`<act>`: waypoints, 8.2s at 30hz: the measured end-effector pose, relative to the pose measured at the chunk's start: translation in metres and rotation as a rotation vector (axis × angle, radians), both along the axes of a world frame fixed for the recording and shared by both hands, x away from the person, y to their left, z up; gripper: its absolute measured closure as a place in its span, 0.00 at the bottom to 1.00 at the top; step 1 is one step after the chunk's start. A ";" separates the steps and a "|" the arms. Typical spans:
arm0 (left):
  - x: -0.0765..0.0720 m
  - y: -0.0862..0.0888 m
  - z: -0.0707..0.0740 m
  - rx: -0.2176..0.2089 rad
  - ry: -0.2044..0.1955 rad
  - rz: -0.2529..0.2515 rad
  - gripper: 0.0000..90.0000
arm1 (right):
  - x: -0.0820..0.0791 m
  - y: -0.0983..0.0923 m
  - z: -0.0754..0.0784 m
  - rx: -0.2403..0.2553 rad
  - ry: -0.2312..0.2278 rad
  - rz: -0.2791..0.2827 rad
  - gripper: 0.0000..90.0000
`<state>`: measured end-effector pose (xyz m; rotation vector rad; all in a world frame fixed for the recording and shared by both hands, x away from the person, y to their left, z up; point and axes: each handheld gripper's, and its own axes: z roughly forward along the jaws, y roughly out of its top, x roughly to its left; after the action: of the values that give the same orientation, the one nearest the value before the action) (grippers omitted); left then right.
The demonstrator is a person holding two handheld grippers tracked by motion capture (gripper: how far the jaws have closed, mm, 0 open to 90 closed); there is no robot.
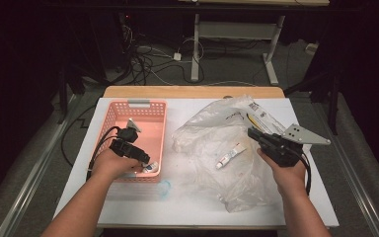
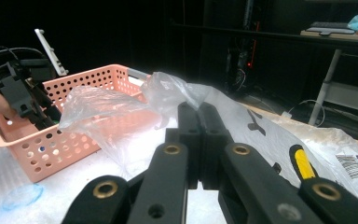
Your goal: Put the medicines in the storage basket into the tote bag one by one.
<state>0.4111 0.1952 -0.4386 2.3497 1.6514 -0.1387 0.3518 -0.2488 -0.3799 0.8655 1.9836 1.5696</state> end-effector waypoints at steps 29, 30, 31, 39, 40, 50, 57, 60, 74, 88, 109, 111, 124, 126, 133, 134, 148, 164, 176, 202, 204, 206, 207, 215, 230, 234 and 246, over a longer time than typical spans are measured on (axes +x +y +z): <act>-0.003 -0.004 0.000 0.062 -0.043 -0.023 0.39 | 0.001 0.001 -0.002 -0.007 0.004 -0.002 1.00; -0.004 -0.003 0.001 0.053 -0.051 -0.025 0.39 | 0.001 0.001 -0.002 -0.007 0.005 -0.001 1.00; -0.005 -0.002 0.002 0.043 -0.063 -0.025 0.39 | 0.000 0.001 -0.002 -0.006 0.007 -0.001 1.00; -0.013 0.000 0.005 0.003 -0.124 -0.053 0.39 | 0.001 0.002 -0.002 -0.011 0.007 0.004 1.00; -0.013 0.001 0.006 -0.003 -0.132 -0.051 0.39 | 0.000 0.002 -0.002 -0.008 0.011 0.001 1.00; -0.028 0.003 0.011 -0.060 -0.253 -0.072 0.39 | 0.000 0.002 -0.002 -0.008 0.006 -0.001 1.00; -0.040 0.002 0.015 -0.075 -0.350 -0.072 0.39 | 0.000 0.002 -0.002 -0.009 0.010 -0.002 1.00; -0.044 0.004 0.015 -0.119 -0.364 -0.074 0.39 | 0.000 0.001 -0.003 -0.012 0.008 -0.002 1.00; -0.062 0.009 0.017 -0.197 -0.498 -0.068 0.39 | 0.000 0.003 -0.004 -0.018 0.006 0.004 1.00; -0.082 0.007 0.015 -0.218 -0.620 -0.088 0.39 | 0.000 0.004 -0.005 -0.025 0.007 0.003 1.00; -0.097 0.009 0.014 -0.318 -0.708 -0.066 0.39 | -0.001 0.005 -0.005 -0.030 0.007 0.004 1.00; -0.098 0.009 0.015 -0.334 -0.711 -0.065 0.39 | -0.001 0.005 -0.004 -0.031 0.007 0.003 1.00; -0.108 -0.004 0.023 -0.383 -0.722 -0.101 0.39 | -0.002 0.004 -0.003 -0.025 0.004 0.003 1.00; -0.109 -0.007 0.023 -0.386 -0.721 -0.108 0.39 | -0.002 0.004 -0.003 -0.025 0.003 0.002 1.00; -0.113 -0.018 0.023 -0.398 -0.714 -0.143 0.39 | -0.002 0.004 -0.002 -0.023 -0.003 0.004 1.00; -0.114 -0.021 0.023 -0.399 -0.713 -0.151 0.39 | -0.002 0.004 -0.002 -0.025 -0.004 0.006 1.00; -0.120 -0.054 0.019 -0.402 -0.683 -0.253 0.39 | -0.002 0.005 -0.002 -0.028 0.002 0.004 1.00; -0.117 -0.097 0.018 -0.400 -0.665 -0.348 0.39 | -0.004 0.004 0.000 -0.019 -0.001 0.008 1.00; -0.107 -0.140 0.008 -0.411 -0.648 -0.403 0.39 | -0.004 0.005 0.000 -0.017 -0.007 0.011 1.00; -0.060 -0.218 -0.027 -0.390 -0.615 -0.463 0.39 | -0.005 0.004 0.002 -0.005 -0.008 0.014 1.00; -0.054 -0.227 -0.030 -0.391 -0.604 -0.465 0.39 | -0.005 0.004 0.002 -0.001 -0.007 0.012 1.00; -0.049 -0.236 -0.032 -0.395 -0.599 -0.467 0.39 | -0.005 0.003 0.003 0.002 -0.009 0.013 1.00; -0.046 -0.242 -0.032 -0.397 -0.597 -0.469 0.39 | -0.005 0.003 0.003 0.001 -0.015 0.015 1.00; -0.027 -0.272 -0.033 -0.395 -0.606 -0.441 0.32 | -0.005 -0.001 0.004 0.011 -0.015 0.011 1.00; -0.041 -0.236 -0.036 -0.376 -0.575 -0.428 0.29 | -0.005 0.002 0.002 -0.001 -0.010 0.016 1.00; -0.046 -0.227 -0.034 -0.381 -0.582 -0.435 0.34 | -0.004 0.002 0.001 -0.001 -0.006 0.014 1.00; -0.056 -0.210 -0.037 -0.378 -0.579 -0.427 0.43 | -0.004 0.004 0.000 -0.006 0.000 0.013 1.00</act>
<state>0.3556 -0.0147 -0.4760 2.1329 0.7723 0.1305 0.3474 -0.2451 -0.3799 0.8516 1.9973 1.5699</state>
